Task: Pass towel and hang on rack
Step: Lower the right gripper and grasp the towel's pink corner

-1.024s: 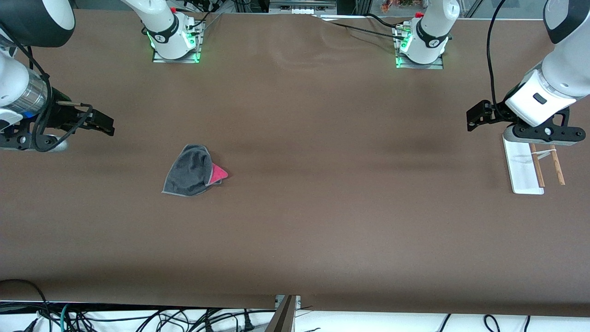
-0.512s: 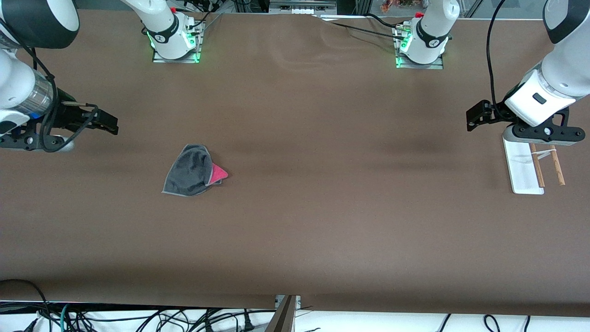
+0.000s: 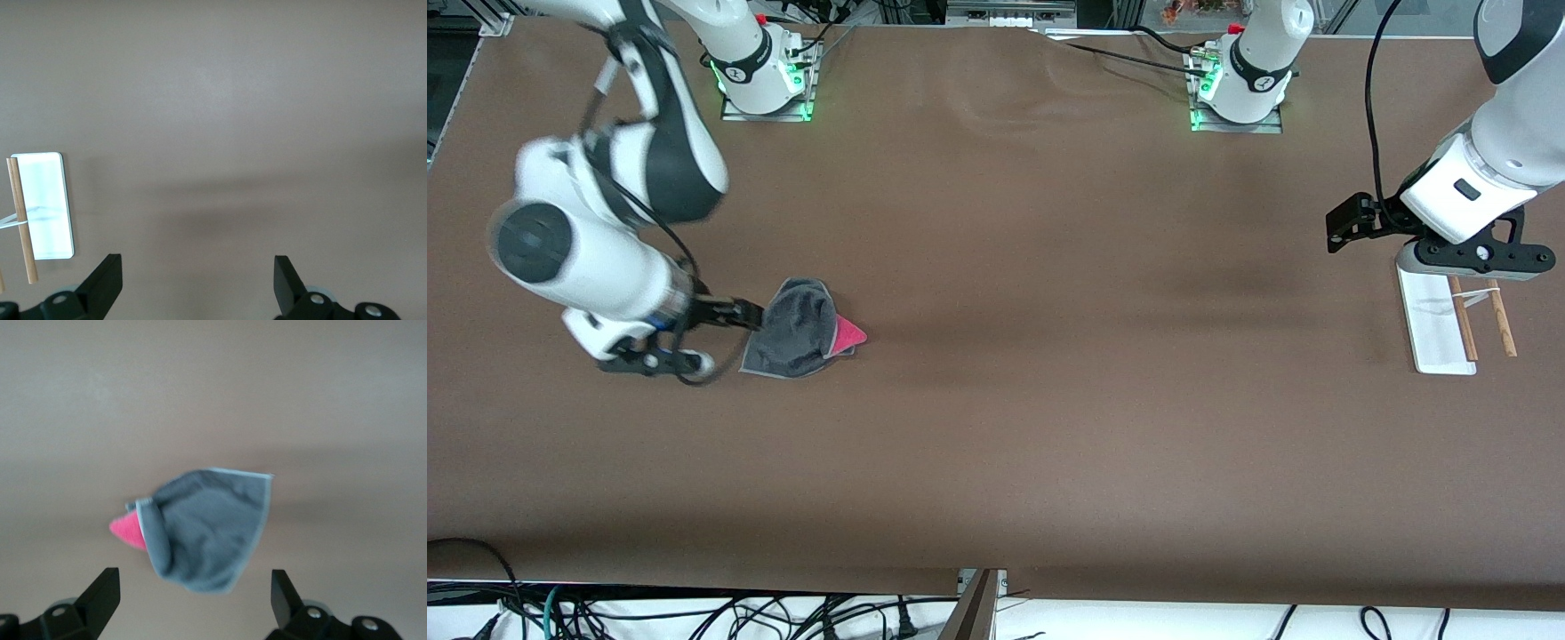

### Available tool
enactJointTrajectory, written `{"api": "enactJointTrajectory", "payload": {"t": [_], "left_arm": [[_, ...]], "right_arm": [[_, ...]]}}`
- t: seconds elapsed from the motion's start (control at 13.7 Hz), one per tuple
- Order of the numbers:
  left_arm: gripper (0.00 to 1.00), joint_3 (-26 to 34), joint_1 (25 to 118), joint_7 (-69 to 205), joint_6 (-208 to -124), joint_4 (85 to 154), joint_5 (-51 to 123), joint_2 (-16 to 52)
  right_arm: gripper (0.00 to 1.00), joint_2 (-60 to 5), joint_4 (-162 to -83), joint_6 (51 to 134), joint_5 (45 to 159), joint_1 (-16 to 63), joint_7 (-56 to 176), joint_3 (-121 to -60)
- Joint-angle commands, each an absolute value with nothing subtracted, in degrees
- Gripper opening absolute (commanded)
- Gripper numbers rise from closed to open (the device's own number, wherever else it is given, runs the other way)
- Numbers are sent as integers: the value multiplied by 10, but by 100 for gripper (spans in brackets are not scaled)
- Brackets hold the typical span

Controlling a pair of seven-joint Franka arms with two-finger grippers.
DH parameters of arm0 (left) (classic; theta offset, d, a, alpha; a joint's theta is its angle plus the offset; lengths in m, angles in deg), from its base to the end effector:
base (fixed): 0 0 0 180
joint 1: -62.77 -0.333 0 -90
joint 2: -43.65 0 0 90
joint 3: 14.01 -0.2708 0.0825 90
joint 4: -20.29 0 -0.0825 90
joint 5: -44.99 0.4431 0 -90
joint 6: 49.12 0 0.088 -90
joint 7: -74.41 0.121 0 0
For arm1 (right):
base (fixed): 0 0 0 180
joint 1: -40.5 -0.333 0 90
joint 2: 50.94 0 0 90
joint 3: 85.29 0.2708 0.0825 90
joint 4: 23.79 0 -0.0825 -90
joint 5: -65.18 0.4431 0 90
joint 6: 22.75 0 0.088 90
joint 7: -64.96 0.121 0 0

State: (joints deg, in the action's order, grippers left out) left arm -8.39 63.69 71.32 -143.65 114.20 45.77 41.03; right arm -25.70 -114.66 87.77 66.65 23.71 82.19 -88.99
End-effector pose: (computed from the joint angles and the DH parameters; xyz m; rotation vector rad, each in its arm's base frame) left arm 0.6243 -0.0692 0.5075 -3.1277 0.0962 0.0529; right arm 0.6807 0.1638 0.2934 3.1066 -0.1206 -0.1433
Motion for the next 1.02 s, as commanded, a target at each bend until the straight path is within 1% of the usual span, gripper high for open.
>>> {"api": "enactJointTrajectory", "payload": {"t": [0.0, 0.15, 0.29, 0.59, 0.66, 0.95], "left_arm": [[100, -83, 639, 717, -1426, 1134, 447, 412], [100, -82, 639, 717, -1425, 1134, 447, 413], [100, -82, 639, 717, -1425, 1134, 447, 413], [100, -79, 637, 718, -1409, 1134, 447, 413], [100, -80, 637, 718, -1409, 1133, 448, 413], [100, -81, 634, 720, -1405, 1122, 452, 411]], "right_arm": [[100, -203, -1159, 962, 676, 211, 897, -891], [100, -166, -1161, 1000, 676, 202, 943, -889], [100, -143, -1161, 1028, 676, 178, 982, -889], [99, -134, -1170, 1031, 676, 172, 993, -889], [95, -135, -1176, 1031, 676, 172, 993, -889], [68, -138, -1196, 1032, 676, 173, 992, -889]]}}
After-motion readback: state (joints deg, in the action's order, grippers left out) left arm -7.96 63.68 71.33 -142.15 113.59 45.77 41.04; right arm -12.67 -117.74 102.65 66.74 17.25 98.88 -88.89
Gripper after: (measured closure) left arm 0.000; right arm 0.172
